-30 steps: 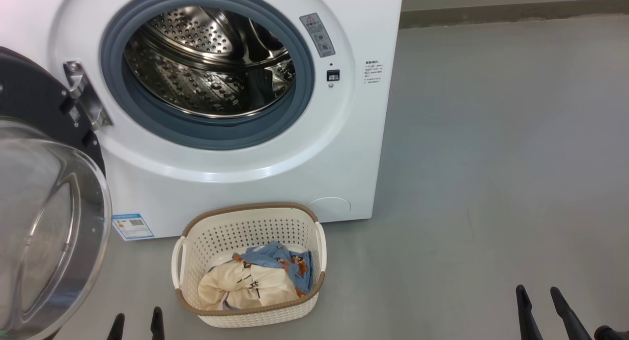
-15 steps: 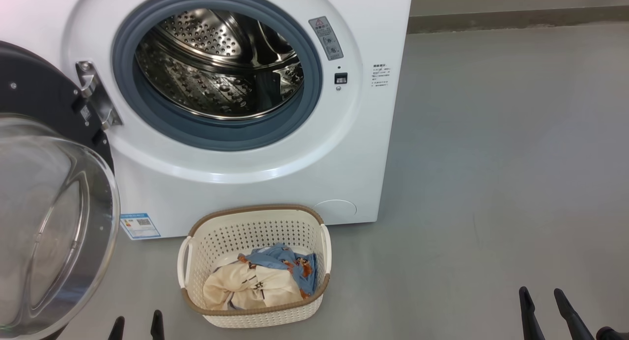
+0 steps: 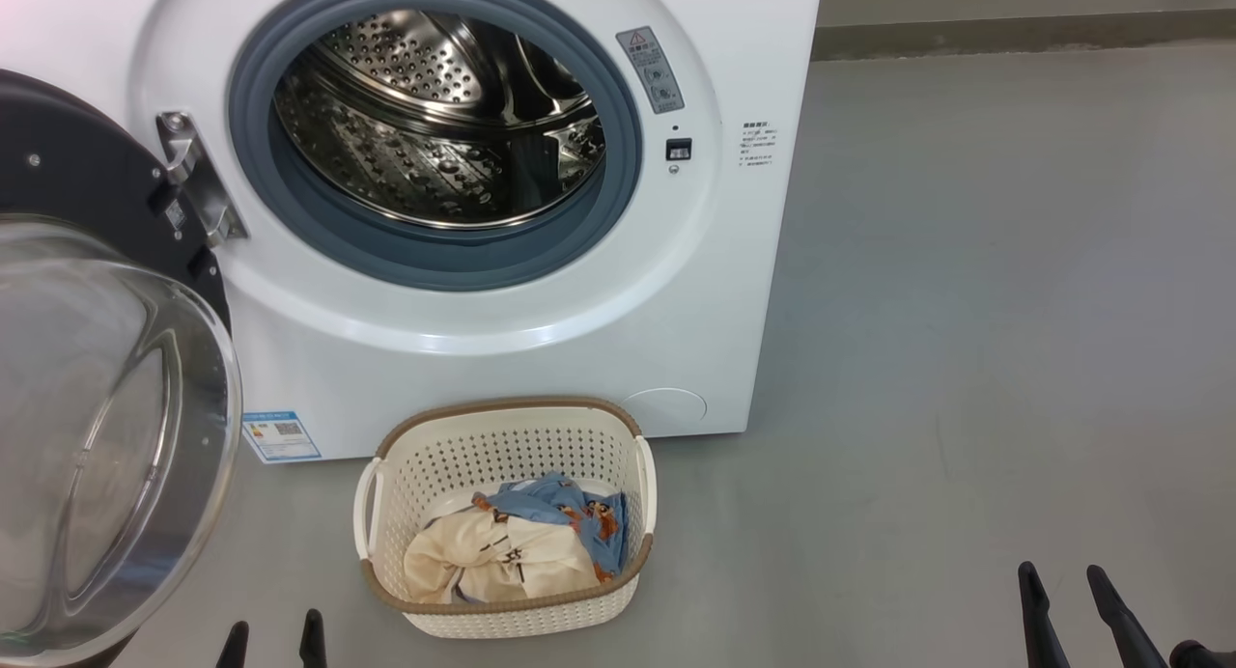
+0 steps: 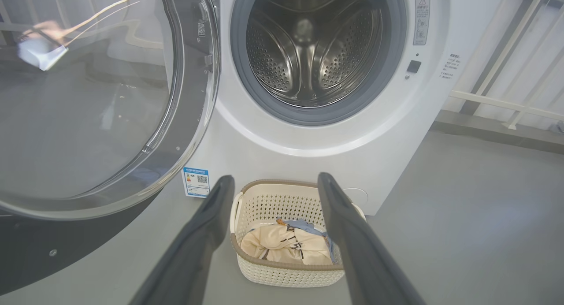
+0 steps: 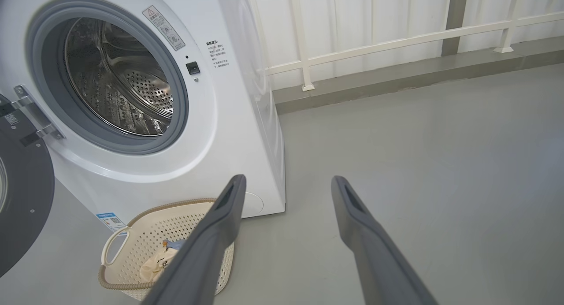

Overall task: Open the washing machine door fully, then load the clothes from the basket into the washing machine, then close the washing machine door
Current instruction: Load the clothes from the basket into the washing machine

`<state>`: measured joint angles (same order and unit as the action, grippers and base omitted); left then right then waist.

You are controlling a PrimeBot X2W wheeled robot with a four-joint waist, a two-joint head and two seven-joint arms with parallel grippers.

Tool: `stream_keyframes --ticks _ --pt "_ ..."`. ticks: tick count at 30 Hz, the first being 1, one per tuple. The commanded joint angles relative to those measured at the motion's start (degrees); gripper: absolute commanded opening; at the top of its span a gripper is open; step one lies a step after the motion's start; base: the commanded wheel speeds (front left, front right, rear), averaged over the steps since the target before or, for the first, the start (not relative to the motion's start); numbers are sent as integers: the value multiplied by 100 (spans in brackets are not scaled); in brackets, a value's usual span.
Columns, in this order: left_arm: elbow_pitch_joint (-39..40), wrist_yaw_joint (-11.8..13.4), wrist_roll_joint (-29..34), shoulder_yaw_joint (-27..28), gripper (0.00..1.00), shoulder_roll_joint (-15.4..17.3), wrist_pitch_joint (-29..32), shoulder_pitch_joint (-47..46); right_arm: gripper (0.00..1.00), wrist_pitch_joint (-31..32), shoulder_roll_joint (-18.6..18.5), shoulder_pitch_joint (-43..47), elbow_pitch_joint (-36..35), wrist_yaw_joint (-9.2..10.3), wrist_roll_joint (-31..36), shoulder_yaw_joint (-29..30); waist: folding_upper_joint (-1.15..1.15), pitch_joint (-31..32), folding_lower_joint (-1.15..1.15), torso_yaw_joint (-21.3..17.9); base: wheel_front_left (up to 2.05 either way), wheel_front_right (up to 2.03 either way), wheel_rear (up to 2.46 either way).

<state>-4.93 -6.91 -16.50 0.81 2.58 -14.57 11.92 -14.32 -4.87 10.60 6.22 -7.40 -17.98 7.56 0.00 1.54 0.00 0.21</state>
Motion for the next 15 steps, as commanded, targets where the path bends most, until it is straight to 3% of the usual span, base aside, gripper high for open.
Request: stream_keyframes --ticks 1,10,15 --pt "157 -26 -80 185 100 30 -42 -89 100 -68 -92 -69 -151 -9 29 -168 0 -3 0 -4 0 0 0" --pt "74 -11 -175 213 100 30 -42 -84 100 -68 -96 -70 -147 -9 21 -181 0 -8 0 -50 4 -4 0" --pt "42 -6 -212 219 100 30 -42 -98 100 -68 -95 -83 -143 -9 17 -187 0 -32 0 -74 64 -64 0"
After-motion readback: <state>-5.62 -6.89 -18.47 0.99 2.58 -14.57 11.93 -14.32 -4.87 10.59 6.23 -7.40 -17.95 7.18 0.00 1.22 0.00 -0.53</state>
